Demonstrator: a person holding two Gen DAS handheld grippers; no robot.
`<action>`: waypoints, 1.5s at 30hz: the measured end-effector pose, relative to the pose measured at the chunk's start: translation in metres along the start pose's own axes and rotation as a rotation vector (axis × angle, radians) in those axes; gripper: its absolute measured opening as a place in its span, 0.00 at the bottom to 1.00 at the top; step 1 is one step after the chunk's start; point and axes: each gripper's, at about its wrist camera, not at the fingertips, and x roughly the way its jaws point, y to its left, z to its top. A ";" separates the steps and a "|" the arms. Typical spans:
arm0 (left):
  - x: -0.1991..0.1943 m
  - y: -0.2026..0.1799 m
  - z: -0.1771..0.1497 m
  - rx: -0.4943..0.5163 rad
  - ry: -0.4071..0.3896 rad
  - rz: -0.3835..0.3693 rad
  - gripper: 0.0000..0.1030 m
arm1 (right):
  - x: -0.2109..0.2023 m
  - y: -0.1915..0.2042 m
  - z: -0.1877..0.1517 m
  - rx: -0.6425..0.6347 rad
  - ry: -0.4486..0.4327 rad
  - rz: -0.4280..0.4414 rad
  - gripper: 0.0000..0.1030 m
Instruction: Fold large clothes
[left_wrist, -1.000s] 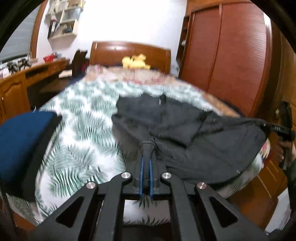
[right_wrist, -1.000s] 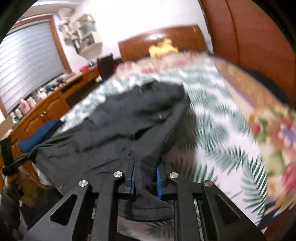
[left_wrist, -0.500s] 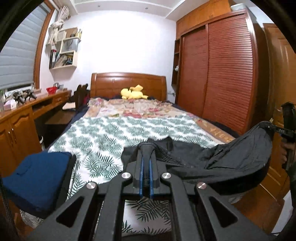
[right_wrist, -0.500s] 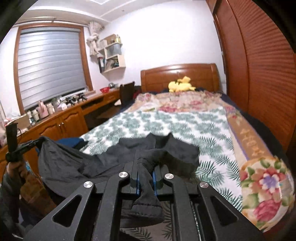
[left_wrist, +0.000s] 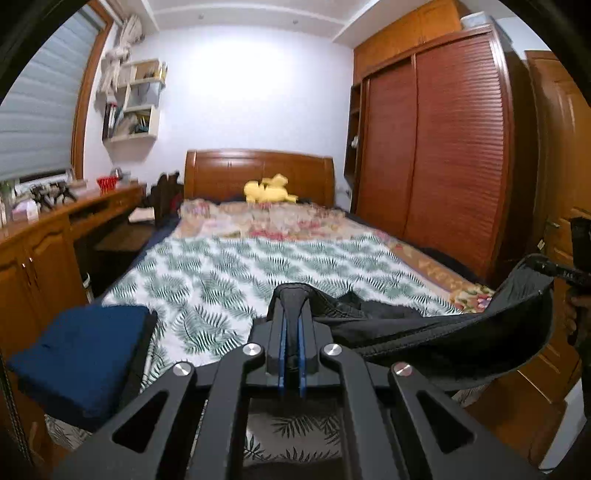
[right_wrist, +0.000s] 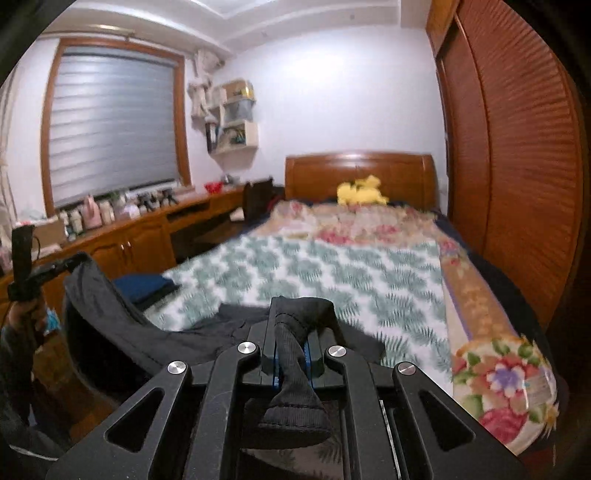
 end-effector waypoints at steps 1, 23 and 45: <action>0.009 0.000 -0.002 0.001 0.010 0.005 0.01 | 0.007 -0.003 -0.004 0.009 0.015 0.001 0.06; 0.233 0.023 0.020 -0.018 0.085 0.035 0.02 | 0.227 -0.105 -0.012 0.088 0.159 -0.164 0.07; 0.315 0.038 -0.007 -0.023 0.146 0.013 0.03 | 0.350 -0.121 -0.037 0.072 0.334 -0.258 0.08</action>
